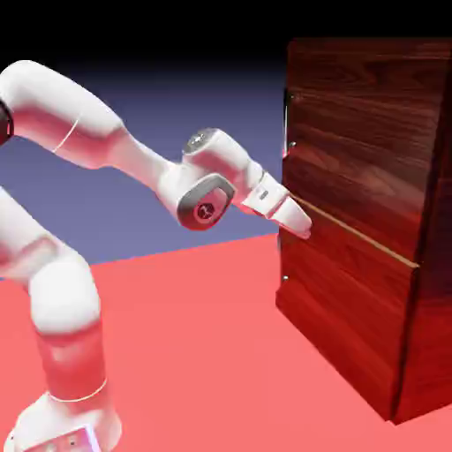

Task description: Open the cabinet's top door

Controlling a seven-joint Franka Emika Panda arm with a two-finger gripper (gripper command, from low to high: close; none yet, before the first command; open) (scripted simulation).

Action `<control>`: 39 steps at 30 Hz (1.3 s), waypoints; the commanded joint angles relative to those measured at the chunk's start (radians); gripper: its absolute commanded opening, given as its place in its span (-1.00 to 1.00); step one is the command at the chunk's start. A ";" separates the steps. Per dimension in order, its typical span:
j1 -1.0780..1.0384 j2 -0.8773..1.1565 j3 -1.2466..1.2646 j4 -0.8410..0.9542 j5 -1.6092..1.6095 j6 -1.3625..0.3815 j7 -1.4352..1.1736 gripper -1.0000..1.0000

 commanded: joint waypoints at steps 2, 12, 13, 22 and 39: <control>-0.032 -0.015 0.039 0.023 0.087 0.004 -0.055 0.00; -0.189 -0.090 0.235 0.136 0.522 0.022 -0.333 0.00; -0.205 -0.097 0.254 0.148 0.566 0.024 -0.360 0.00; -0.347 -0.164 0.430 0.250 0.957 0.041 -0.610 0.00; -0.615 -0.291 0.763 0.444 1.696 0.072 -1.081 0.00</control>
